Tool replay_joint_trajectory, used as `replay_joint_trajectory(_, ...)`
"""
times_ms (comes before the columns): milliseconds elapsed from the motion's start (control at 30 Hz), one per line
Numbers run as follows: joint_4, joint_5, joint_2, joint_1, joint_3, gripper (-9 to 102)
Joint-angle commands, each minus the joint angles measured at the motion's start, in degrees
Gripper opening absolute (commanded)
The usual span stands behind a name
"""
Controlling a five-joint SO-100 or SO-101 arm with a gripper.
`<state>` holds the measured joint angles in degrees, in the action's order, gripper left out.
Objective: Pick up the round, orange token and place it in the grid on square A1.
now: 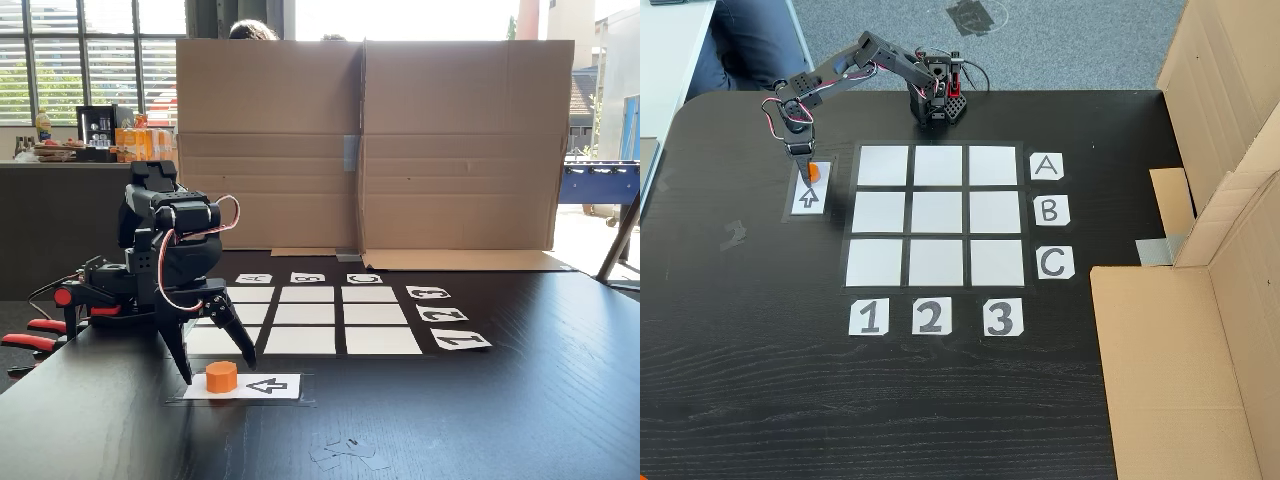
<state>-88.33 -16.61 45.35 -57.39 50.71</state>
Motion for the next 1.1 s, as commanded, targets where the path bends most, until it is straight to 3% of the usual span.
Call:
replay_joint_trajectory(0,0.18,-0.35,0.35,0.79,-2.02,34)
replay_joint_trajectory(567,0.26,1.05,-0.53,2.02,-2.90,29)
replay_joint_trajectory(1067,0.44,0.62,-2.37,2.29,-5.62,19)
